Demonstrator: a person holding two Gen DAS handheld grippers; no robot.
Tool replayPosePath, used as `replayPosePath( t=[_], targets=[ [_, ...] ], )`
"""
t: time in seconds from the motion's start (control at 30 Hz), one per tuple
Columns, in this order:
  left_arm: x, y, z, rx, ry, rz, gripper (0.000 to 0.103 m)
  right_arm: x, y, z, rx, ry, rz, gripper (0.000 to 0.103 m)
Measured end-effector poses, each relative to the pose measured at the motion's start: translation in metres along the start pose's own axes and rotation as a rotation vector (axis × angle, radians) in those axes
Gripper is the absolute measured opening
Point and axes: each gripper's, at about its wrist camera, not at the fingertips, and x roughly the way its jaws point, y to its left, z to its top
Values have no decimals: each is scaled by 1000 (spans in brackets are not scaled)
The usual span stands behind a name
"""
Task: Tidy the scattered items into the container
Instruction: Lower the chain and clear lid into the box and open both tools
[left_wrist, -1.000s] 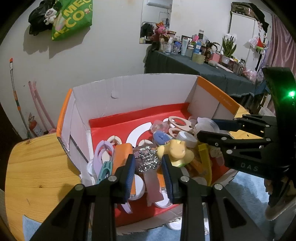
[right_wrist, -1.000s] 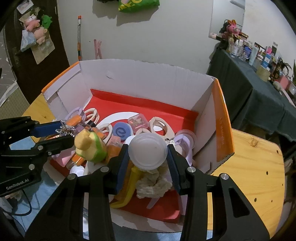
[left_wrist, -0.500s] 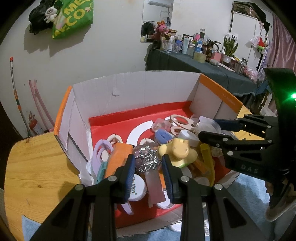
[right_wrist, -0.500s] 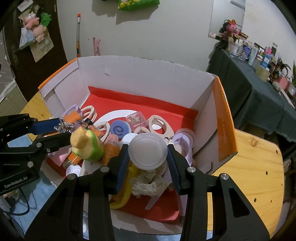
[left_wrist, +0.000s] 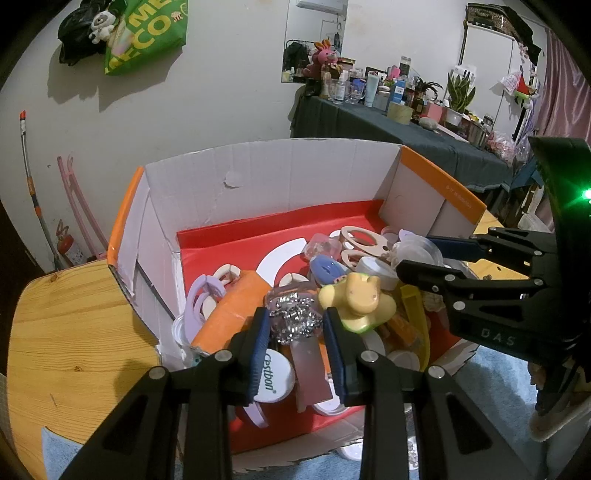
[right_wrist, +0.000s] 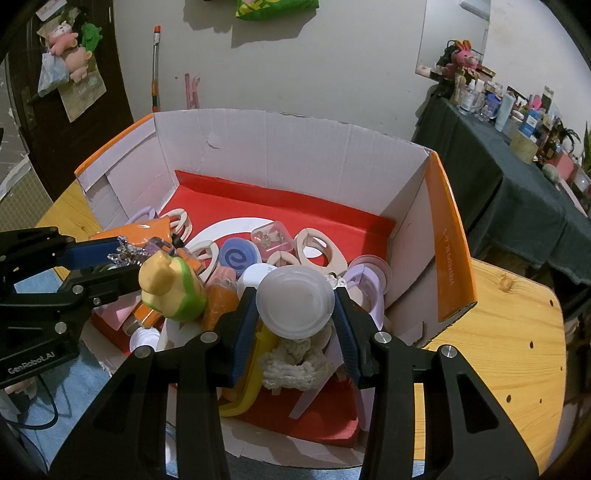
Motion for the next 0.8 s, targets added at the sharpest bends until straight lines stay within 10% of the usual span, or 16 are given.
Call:
replayPosePath(
  t=[0.8],
  targets=[
    [-2, 2, -1, -6, -11, -3, 35, 2, 0, -1, 9, 2, -19, 49]
  ],
)
